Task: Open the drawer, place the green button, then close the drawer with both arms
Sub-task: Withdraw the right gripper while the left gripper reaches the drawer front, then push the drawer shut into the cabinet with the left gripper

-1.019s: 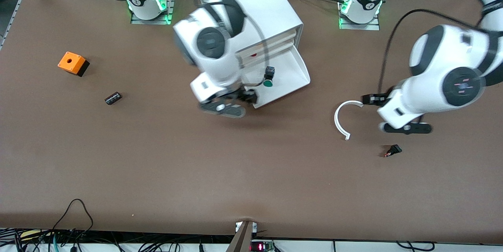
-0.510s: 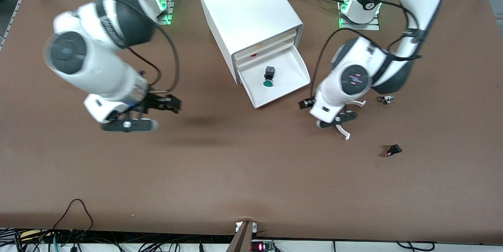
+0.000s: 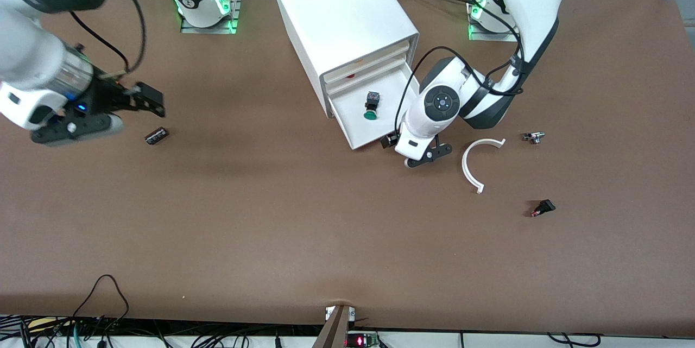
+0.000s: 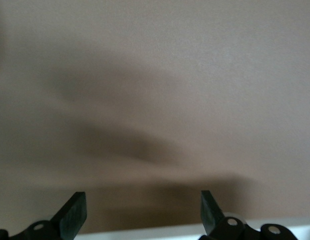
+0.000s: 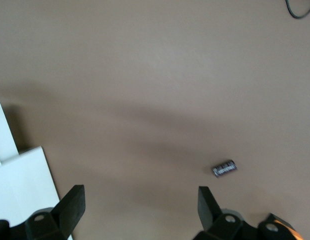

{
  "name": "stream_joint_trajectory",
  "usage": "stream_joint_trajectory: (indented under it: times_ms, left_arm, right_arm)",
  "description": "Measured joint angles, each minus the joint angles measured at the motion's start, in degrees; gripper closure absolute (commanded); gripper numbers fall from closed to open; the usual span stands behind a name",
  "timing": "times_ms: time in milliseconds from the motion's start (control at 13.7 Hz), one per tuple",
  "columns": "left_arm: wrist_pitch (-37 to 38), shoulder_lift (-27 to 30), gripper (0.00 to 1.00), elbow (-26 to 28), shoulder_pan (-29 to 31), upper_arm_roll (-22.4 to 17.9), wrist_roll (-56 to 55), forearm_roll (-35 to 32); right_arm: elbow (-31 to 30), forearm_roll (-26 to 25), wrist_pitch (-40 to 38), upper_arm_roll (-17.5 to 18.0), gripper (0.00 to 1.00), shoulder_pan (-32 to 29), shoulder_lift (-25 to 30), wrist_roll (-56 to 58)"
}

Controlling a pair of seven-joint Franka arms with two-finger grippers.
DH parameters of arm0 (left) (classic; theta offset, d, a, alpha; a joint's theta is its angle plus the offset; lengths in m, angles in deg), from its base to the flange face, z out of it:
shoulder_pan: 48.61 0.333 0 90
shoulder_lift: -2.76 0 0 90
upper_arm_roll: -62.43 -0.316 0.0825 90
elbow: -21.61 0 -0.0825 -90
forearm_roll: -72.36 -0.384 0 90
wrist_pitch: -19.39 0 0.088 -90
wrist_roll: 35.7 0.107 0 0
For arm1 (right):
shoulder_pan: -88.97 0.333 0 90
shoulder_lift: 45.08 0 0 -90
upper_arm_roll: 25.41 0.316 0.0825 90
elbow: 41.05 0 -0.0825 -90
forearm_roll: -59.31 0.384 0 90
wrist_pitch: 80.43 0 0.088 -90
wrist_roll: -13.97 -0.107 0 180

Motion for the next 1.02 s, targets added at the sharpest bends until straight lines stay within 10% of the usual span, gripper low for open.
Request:
stream_joint_trajectory:
  times_ms: [1019]
  left_arm:
    - [-0.50,-4.90,0.00,1.98,-2.00,8.52,-4.14,-0.07]
  right_arm:
    - [-10.41,-2.85,4.10,1.01,0.00,-6.60,7.54,13.13]
